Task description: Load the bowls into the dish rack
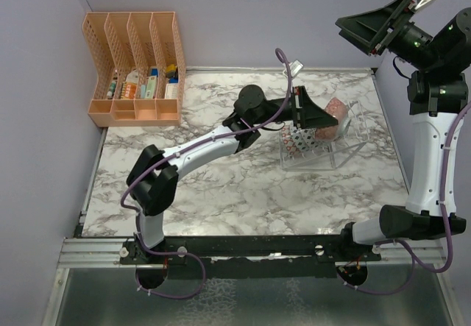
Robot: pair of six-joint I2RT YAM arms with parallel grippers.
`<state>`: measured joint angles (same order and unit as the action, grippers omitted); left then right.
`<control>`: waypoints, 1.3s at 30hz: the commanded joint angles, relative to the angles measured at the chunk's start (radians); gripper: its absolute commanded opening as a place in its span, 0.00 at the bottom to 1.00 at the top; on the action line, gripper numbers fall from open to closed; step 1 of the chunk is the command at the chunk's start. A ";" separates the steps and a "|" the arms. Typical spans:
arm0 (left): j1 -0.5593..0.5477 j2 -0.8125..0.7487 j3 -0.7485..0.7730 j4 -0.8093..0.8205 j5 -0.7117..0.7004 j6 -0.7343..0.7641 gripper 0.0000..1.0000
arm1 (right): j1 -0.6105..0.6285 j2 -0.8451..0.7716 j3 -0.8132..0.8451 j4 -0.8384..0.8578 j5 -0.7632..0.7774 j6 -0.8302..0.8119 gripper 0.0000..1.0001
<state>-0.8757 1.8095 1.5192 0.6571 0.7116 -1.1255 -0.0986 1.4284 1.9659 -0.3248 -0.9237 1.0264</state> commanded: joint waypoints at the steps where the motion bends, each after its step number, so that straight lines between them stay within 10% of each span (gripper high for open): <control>1: 0.014 0.137 0.104 0.498 -0.046 -0.532 0.00 | -0.006 -0.001 0.001 0.055 -0.037 0.031 1.00; 13: 0.012 0.339 0.285 0.442 -0.304 -0.790 0.00 | -0.022 0.019 -0.027 0.127 -0.072 0.067 1.00; 39: 0.002 0.646 0.618 0.203 -0.348 -0.915 0.00 | -0.056 0.048 -0.048 0.174 -0.132 0.068 1.00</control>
<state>-0.8661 2.4382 2.0506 0.8360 0.3912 -2.0090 -0.1463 1.4662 1.9144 -0.1635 -1.0229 1.1057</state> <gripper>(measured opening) 0.063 0.998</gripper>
